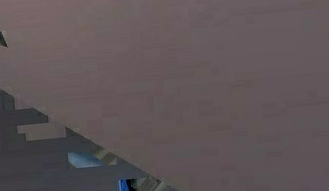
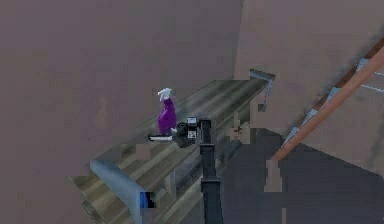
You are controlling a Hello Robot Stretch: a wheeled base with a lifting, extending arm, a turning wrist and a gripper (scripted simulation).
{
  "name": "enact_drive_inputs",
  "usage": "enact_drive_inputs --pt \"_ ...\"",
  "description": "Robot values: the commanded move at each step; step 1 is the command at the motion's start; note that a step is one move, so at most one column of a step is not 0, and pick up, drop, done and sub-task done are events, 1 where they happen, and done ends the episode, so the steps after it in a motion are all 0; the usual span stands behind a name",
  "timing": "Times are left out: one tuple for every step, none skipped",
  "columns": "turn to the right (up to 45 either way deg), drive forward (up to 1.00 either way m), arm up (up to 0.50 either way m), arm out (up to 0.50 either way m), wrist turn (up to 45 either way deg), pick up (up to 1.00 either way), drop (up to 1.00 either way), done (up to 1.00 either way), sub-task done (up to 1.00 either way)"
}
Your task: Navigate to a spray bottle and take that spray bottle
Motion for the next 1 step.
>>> enact_drive_inputs --pt "0.0 0.00 0.00 0.00 0.0 0.00 0.00 1.00 0.00"
